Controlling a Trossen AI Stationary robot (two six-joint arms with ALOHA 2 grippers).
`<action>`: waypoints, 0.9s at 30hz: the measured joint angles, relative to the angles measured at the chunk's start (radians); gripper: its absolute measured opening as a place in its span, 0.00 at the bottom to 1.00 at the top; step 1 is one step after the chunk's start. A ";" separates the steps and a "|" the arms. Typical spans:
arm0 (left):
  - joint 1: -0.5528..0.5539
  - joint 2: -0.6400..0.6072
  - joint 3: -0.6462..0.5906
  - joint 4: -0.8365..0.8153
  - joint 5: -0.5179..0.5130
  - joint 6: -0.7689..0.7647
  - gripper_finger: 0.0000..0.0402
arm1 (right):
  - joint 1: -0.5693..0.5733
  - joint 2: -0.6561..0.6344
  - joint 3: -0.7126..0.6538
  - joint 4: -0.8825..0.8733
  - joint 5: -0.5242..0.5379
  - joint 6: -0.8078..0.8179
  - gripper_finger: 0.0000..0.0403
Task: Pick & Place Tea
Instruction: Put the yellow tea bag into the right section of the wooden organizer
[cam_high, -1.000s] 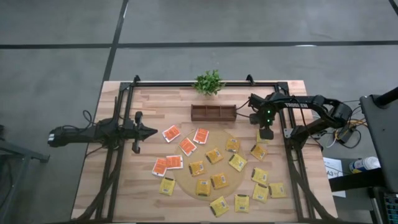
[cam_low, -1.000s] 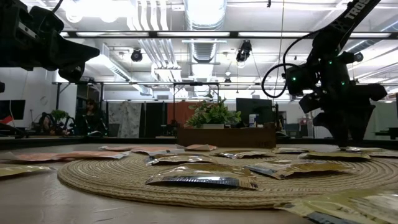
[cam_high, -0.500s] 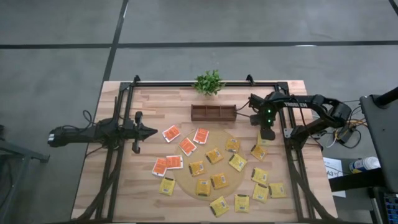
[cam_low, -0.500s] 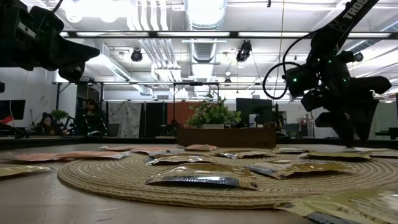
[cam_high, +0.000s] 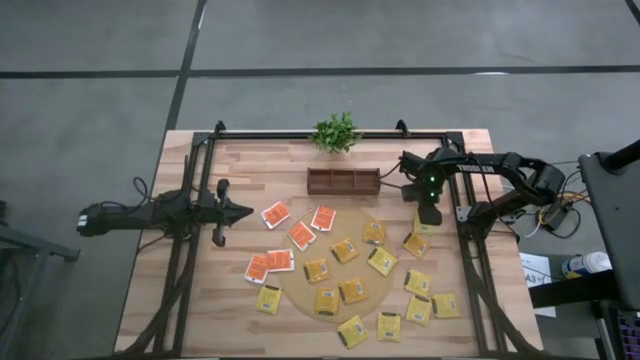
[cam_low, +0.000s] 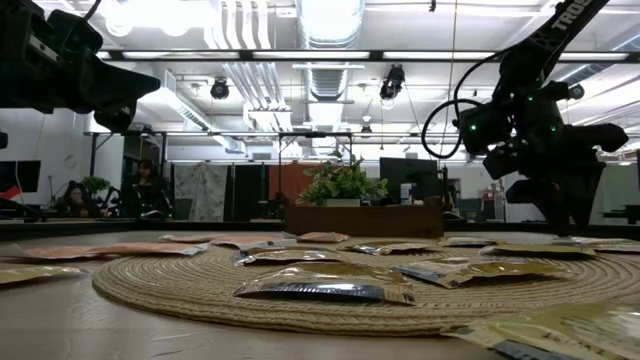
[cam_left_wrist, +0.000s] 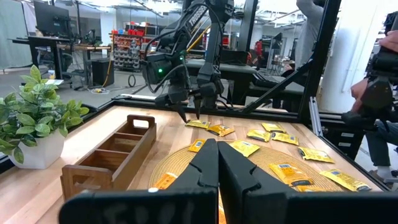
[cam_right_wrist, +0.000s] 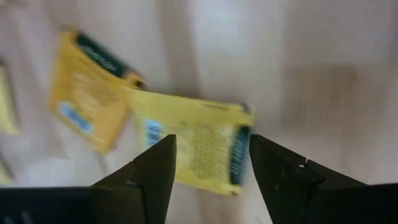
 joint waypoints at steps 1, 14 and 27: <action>0.000 0.000 0.000 0.000 0.000 0.000 0.00 | 0.001 0.000 0.000 0.000 0.030 0.015 0.50; 0.000 0.000 0.000 0.000 0.000 0.000 0.00 | 0.005 -0.049 0.078 -0.017 0.117 0.107 0.50; 0.000 0.000 0.000 0.000 0.000 0.000 0.00 | 0.008 -0.098 0.222 0.020 0.115 0.215 0.50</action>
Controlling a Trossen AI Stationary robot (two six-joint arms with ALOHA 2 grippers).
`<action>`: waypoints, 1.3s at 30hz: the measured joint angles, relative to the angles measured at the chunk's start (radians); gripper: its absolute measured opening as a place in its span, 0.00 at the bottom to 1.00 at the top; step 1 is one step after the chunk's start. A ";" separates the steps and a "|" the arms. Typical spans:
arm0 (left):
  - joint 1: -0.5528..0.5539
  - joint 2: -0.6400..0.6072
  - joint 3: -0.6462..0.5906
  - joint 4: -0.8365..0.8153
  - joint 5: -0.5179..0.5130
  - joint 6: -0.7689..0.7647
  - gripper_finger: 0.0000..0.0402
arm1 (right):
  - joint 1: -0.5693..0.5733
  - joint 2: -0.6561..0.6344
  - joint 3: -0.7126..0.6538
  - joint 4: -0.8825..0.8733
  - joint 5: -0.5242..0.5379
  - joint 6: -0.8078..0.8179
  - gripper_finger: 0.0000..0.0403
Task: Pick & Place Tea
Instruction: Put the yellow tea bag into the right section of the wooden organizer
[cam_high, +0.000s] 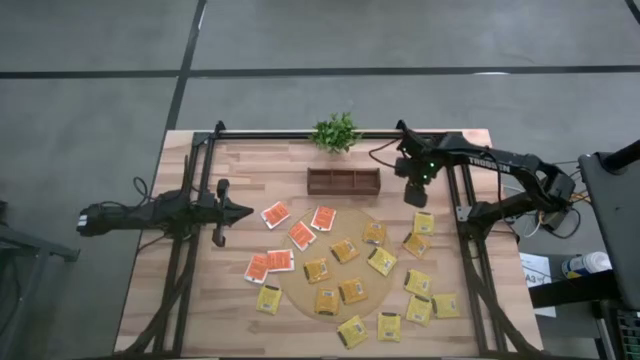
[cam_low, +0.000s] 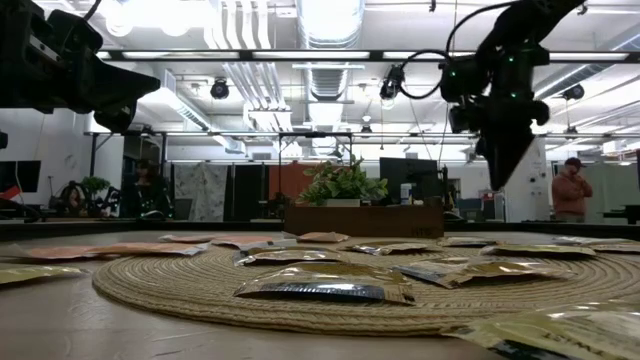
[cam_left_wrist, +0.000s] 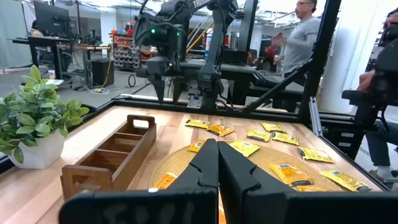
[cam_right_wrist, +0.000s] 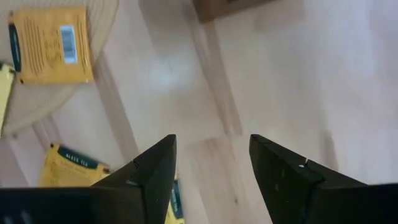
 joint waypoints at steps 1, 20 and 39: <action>0.000 0.000 0.000 0.000 0.000 0.000 0.00 | 0.000 0.002 0.009 0.000 0.000 0.000 0.50; 0.000 0.000 0.000 0.000 0.000 0.000 0.00 | 0.000 0.007 0.141 0.049 0.000 -0.028 0.50; 0.000 0.000 0.000 0.000 0.000 0.000 0.00 | 0.037 0.007 0.141 0.051 0.000 -0.023 0.50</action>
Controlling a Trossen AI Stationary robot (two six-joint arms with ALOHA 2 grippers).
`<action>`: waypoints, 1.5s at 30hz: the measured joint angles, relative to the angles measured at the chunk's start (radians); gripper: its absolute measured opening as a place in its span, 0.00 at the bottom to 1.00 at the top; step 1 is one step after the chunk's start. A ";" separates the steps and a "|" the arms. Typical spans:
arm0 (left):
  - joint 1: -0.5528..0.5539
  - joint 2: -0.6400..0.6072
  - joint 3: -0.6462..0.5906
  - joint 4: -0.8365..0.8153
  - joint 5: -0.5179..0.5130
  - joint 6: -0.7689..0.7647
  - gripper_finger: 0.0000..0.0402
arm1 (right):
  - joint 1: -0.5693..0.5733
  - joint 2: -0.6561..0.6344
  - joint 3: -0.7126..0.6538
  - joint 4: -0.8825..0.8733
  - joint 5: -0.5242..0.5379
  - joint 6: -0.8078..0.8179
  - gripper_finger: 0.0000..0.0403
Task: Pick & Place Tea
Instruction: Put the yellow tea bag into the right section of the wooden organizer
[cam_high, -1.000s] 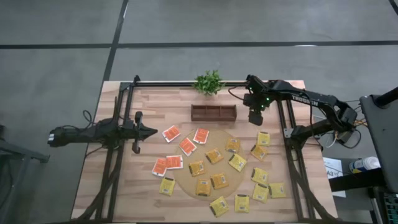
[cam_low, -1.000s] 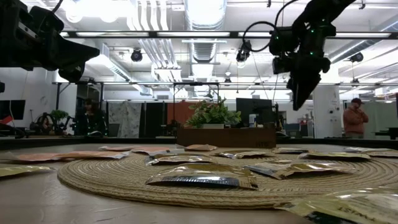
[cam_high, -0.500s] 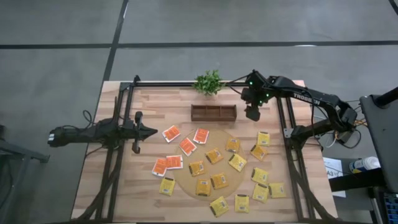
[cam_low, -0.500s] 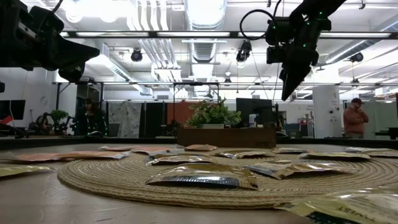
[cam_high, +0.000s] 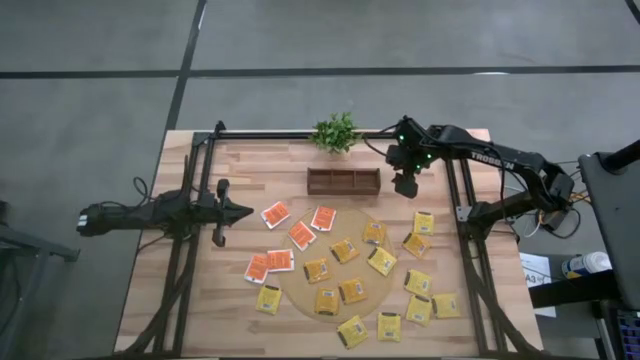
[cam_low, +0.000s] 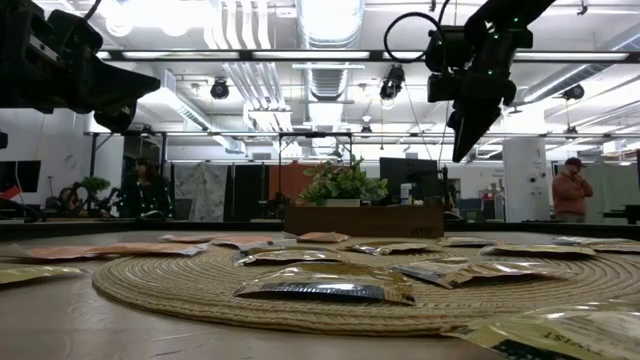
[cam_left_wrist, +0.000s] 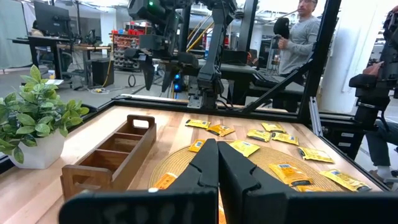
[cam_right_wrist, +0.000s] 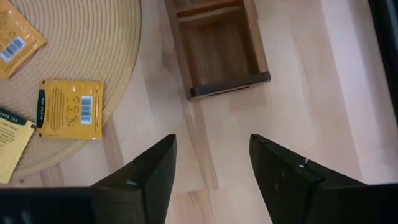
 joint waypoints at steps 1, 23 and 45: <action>0.000 0.000 0.000 0.000 0.000 0.000 0.00 | 0.000 0.000 -0.004 -0.001 0.000 0.000 0.50; 0.000 0.000 0.000 0.000 0.000 0.000 0.00 | 0.044 0.000 -0.008 -0.070 0.000 0.055 0.50; 0.000 0.000 0.000 0.000 0.000 0.000 0.00 | 0.286 -0.091 -0.204 -0.209 0.168 1.064 0.50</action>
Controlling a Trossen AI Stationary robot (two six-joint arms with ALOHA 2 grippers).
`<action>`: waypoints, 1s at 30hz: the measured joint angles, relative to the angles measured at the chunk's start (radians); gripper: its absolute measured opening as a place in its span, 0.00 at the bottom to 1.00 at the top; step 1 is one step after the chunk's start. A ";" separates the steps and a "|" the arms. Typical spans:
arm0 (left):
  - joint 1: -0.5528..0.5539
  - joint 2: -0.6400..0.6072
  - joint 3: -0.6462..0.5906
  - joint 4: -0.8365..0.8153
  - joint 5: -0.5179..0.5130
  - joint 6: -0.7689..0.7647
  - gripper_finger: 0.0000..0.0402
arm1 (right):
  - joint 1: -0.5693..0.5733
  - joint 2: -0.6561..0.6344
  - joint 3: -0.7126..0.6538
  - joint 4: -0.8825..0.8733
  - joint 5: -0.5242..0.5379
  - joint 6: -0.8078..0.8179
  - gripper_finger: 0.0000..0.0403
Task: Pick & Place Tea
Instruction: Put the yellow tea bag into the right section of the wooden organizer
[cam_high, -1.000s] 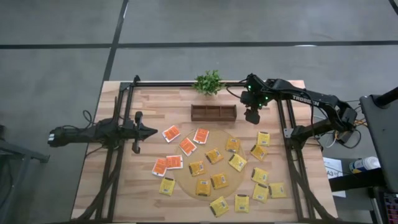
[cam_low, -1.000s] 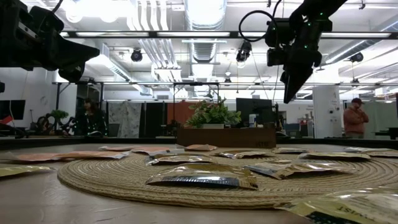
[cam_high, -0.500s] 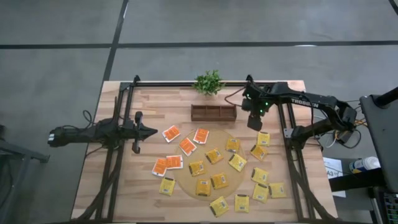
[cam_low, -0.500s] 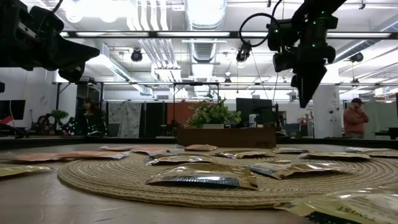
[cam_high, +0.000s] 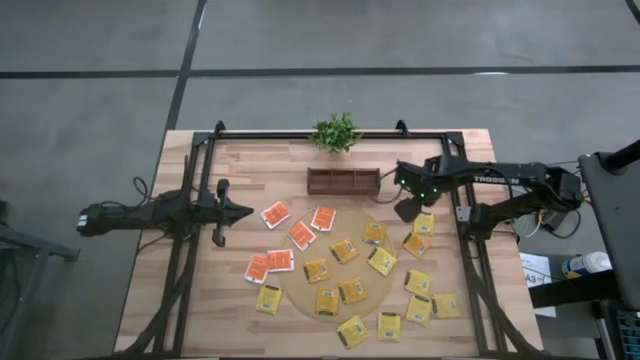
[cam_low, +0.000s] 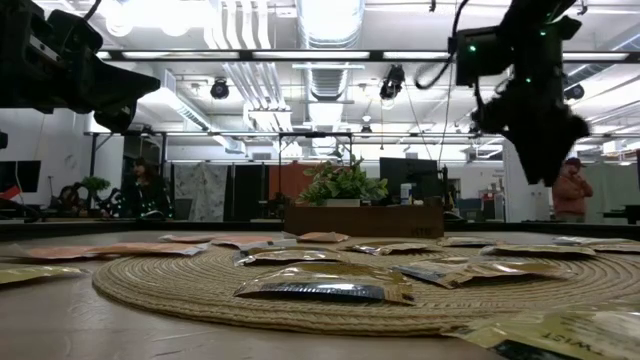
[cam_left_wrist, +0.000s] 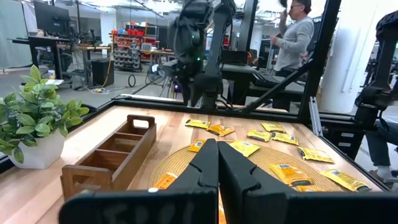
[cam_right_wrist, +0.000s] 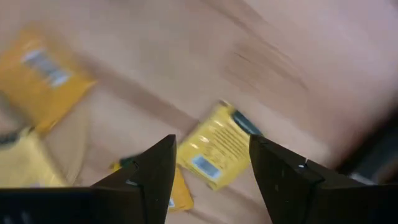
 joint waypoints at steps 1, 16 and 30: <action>0.000 0.000 0.000 0.000 0.000 0.000 0.00 | 0.003 -0.005 -0.010 -0.017 0.018 0.086 0.50; 0.000 0.000 0.000 0.000 0.000 0.000 0.00 | 0.032 -0.034 -0.111 -0.022 0.034 0.415 0.50; 0.000 0.000 0.000 0.000 0.000 0.000 0.00 | 0.032 -0.047 -0.212 0.154 -0.014 0.433 0.50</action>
